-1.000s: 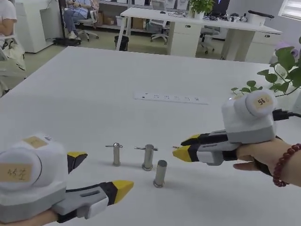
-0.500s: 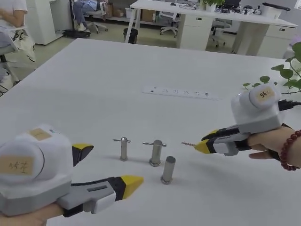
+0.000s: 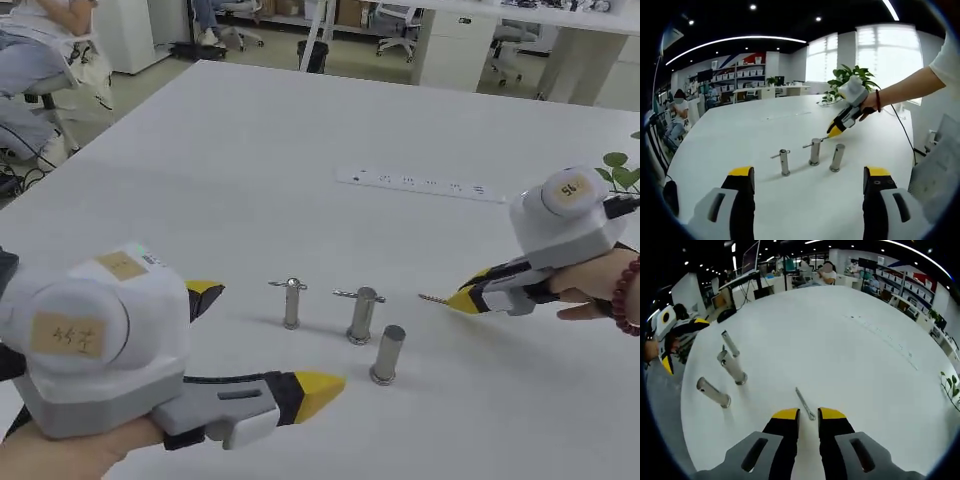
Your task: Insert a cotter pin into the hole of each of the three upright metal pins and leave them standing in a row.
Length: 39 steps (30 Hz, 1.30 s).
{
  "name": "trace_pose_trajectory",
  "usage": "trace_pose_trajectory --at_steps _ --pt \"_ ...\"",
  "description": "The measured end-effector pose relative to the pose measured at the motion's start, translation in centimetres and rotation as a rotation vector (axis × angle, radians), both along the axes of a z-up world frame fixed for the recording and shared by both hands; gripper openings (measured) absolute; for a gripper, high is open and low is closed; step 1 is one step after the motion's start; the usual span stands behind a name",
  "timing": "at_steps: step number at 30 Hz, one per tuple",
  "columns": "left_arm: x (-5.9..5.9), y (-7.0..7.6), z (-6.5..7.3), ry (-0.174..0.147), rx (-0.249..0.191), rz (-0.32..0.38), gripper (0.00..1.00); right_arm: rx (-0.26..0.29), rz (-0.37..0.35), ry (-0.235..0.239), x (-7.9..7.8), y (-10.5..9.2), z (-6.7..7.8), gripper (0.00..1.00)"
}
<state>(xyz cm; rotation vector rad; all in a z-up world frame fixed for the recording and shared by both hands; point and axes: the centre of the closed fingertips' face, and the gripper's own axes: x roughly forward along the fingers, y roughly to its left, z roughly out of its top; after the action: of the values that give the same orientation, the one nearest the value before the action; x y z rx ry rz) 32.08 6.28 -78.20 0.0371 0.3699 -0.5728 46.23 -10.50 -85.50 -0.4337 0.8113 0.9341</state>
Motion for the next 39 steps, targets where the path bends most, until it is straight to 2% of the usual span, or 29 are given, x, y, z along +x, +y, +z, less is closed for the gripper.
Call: trace_pose_trajectory --at_steps 6,9,24,30,35,39 --pt "0.1 0.1 -0.2 0.011 -0.005 0.007 0.93 -0.045 0.06 0.01 0.0 0.2 -0.6 0.15" --pt "0.1 0.2 -0.2 0.016 -0.003 0.01 0.94 -0.03 0.058 0.033 -0.1 0.4 -0.7 0.14" --pt "0.0 0.3 -0.6 0.032 0.007 0.011 0.92 -0.158 0.175 0.032 -0.5 0.6 -1.2 0.06" --pt "-0.2 0.3 -0.7 0.043 0.013 0.006 0.9 -0.186 0.16 0.044 -0.5 0.5 -1.3 0.05" --pt "-0.4 0.3 -0.8 0.051 0.02 -0.001 0.88 -0.208 0.174 0.019 -0.7 0.5 -1.2 0.03" --pt "-0.4 0.0 -0.8 0.057 0.02 -0.01 0.86 -0.205 0.17 0.012 -0.8 0.5 -1.2 0.03"
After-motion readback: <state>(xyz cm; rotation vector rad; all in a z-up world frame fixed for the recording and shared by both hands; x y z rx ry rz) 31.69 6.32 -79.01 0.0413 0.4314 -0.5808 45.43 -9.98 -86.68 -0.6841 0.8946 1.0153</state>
